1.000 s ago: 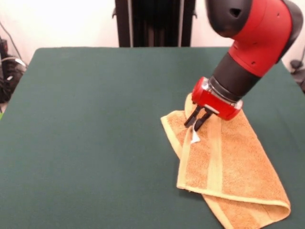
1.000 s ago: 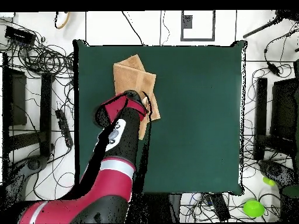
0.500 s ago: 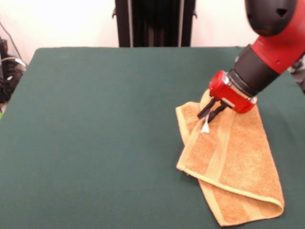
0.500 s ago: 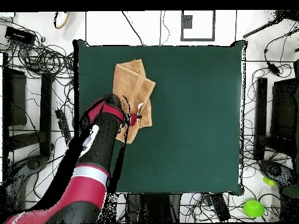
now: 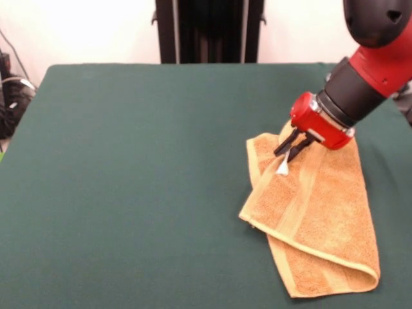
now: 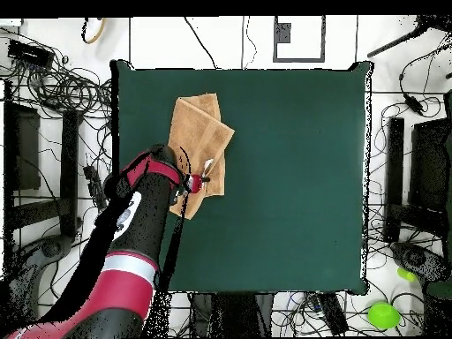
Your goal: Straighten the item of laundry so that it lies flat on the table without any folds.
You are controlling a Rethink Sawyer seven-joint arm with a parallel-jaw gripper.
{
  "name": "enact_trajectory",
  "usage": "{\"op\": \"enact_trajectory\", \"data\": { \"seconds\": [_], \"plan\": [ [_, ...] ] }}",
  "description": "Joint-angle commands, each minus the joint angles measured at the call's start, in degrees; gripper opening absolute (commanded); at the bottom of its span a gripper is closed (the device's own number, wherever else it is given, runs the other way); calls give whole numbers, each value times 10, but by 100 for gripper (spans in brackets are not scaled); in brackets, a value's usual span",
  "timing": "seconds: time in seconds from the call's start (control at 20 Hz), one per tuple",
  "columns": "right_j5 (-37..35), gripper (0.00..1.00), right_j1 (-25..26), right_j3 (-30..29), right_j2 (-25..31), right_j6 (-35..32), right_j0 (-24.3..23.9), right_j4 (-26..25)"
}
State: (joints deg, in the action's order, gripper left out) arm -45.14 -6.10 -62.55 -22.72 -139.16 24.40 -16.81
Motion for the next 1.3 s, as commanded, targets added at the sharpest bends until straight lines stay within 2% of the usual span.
{"op": "enact_trajectory", "data": {
  "seconds": [0.05, 0.15, 0.2, 0.5, 0.55, 0.7, 0.8, 0.95, 1.0, 1.3],
  "plan": [
    [18, 0, 11, -66, 57, -125, 13, 50],
    [29, 0, 13, -66, 50, -130, 15, 45],
    [35, 100, 14, -65, 45, -136, 17, 43],
    [61, 100, 19, -73, 34, -142, 24, 37],
    [73, 0, 21, -72, 27, -144, 29, 34],
    [95, 0, 25, -74, 16, -166, 34, 32],
    [89, 0, 26, -70, 14, -149, 33, 30],
    [114, 0, 30, -78, 8, -161, 36, 33],
    [118, 100, 28, -83, 12, -152, 32, 41],
    [129, 100, 30, -90, 10, -156, 33, 50]
  ]
}}
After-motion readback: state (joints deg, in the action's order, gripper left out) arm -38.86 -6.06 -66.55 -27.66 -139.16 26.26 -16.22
